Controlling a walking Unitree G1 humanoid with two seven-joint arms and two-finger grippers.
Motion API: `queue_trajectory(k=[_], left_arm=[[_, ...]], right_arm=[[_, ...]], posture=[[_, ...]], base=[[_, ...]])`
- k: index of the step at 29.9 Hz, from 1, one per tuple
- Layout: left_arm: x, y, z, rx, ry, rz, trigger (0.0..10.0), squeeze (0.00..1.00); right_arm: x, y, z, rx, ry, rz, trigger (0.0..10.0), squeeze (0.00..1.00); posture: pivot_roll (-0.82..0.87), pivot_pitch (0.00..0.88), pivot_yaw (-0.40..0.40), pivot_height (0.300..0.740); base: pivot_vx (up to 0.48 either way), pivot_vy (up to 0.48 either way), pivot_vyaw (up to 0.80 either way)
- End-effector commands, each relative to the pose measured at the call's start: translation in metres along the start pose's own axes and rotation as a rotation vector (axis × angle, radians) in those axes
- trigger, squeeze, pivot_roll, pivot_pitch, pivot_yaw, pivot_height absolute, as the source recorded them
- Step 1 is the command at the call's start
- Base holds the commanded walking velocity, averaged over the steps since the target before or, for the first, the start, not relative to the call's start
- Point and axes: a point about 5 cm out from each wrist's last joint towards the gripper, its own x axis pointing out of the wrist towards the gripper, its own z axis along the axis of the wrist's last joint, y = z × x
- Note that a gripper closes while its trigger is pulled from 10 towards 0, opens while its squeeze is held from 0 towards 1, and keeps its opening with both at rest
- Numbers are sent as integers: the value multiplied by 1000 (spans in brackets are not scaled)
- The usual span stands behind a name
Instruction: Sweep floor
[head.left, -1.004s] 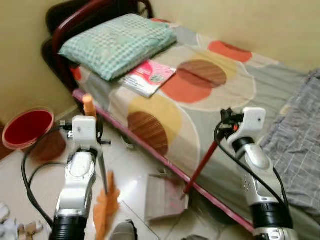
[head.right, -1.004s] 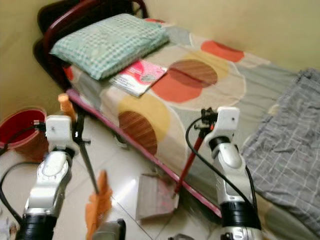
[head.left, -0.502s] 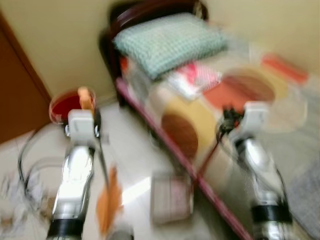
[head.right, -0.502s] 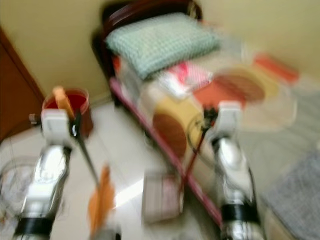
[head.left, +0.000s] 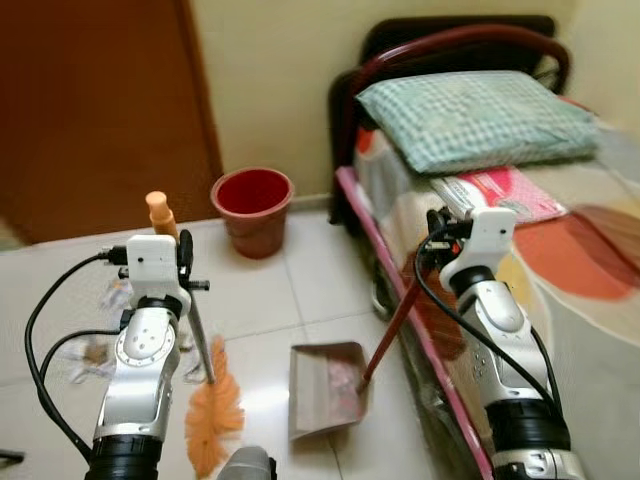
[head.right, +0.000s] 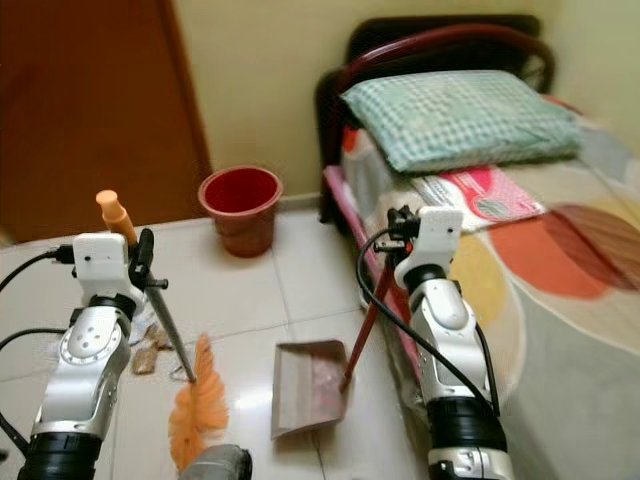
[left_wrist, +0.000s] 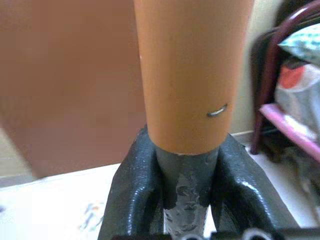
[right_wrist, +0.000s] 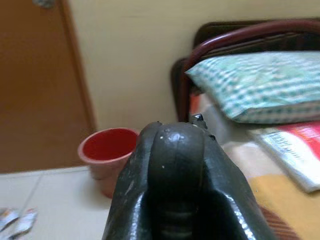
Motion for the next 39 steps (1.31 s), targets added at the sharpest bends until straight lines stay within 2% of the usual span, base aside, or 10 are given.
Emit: queue_trajectory(k=[1,4,5,10,17,22,25,28,33,39], left_arm=[[-4,-5,2,17,-10,-25,10000,0],[-11,-8,-2,-2,7,-41,10000,0],[-19,-8,-9,-42,30,-51,10000,0],[-32,-8,-20,-26,63,-49,10000,0],[-25,-13,-16,-39,23,-68,10000,0],[-16,-20,-10,-50,-7,-99,10000,0],[-18,-26,-8,-58,-12,-120,10000,0],[-21,-26,-10,-65,-7,-118,10000,0],[-26,-23,-15,-60,18,-108,10000,0],[-23,-25,-13,-61,11,-110,10000,0]], right_arm=[[-6,-5,4,6,-25,-20,10000,0],[-15,-7,-3,10,-4,-40,10000,0],[-21,-11,-10,23,21,-66,10000,0],[-35,-20,-20,14,58,-124,10000,0],[-35,-15,-26,-17,83,-122,10000,0],[-27,-9,-21,-45,40,-125,10000,0],[-32,-6,-25,-103,70,-110,10000,0],[-39,-6,-28,-62,71,-103,10000,0],[-46,-5,-34,-82,87,-98,10000,0],[-40,-6,-31,-93,68,-98,10000,0]], posture=[[33,0,-47,740],[38,0,-39,740],[37,0,-34,740],[33,0,-34,740],[19,0,-6,740],[-10,0,6,740],[-18,0,9,740],[-15,0,3,740],[-14,0,2,740],[-13,13,2,740]], base=[[0,0,800],[0,0,560],[0,0,0],[0,0,0],[0,0,0],[0,0,0],[0,0,0],[0,0,0],[0,0,748],[0,0,800]])
